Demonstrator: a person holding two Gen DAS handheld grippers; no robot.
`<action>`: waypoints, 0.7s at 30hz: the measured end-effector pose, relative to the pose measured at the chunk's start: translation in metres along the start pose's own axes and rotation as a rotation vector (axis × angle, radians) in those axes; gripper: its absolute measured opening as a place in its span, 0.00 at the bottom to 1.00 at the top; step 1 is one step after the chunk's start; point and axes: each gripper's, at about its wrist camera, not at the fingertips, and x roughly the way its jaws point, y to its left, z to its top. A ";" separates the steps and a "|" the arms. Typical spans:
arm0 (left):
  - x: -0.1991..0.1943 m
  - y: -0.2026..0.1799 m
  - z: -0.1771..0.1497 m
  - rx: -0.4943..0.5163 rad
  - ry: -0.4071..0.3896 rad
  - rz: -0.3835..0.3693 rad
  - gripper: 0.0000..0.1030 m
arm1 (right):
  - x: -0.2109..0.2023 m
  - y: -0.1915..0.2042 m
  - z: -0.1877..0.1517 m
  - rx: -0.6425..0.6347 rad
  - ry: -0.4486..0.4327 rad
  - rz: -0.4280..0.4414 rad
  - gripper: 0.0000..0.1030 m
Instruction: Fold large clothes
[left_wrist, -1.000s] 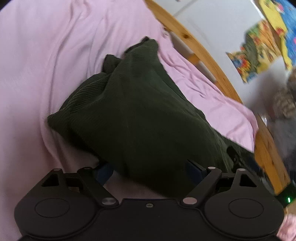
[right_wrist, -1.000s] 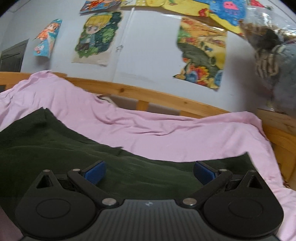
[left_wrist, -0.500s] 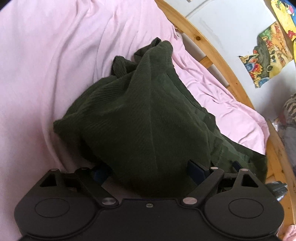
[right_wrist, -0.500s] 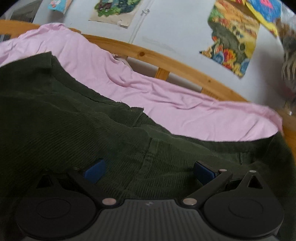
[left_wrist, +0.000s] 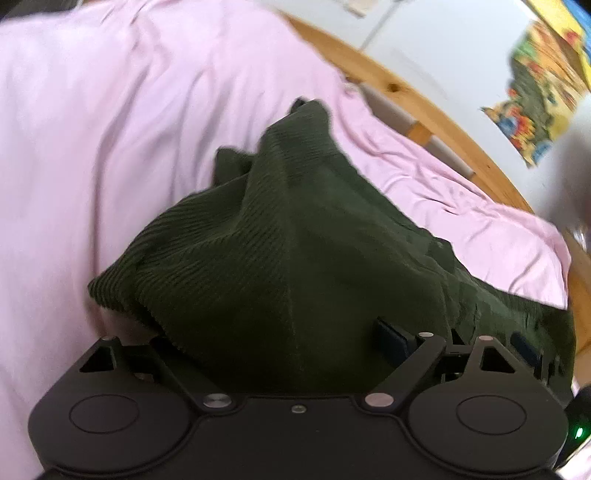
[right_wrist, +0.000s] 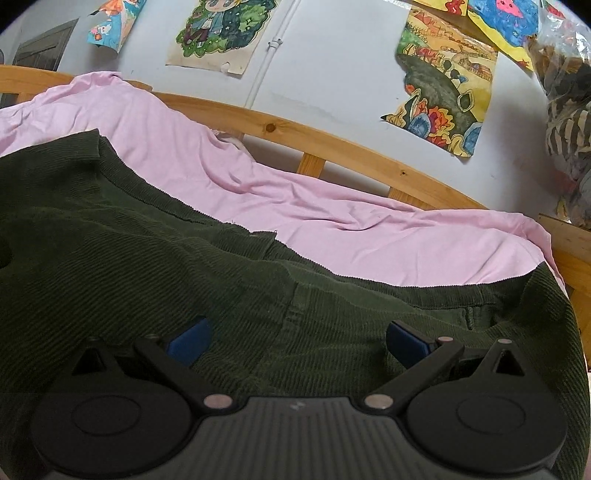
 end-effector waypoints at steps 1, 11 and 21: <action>-0.001 -0.005 -0.001 0.040 -0.011 -0.003 0.84 | 0.000 0.001 0.000 0.000 -0.001 -0.001 1.00; 0.013 0.008 0.009 -0.076 -0.002 0.003 0.78 | 0.003 -0.009 0.014 0.079 0.054 0.028 1.00; 0.002 -0.005 0.012 -0.002 -0.026 0.006 0.43 | 0.021 -0.001 0.020 -0.009 0.049 0.027 1.00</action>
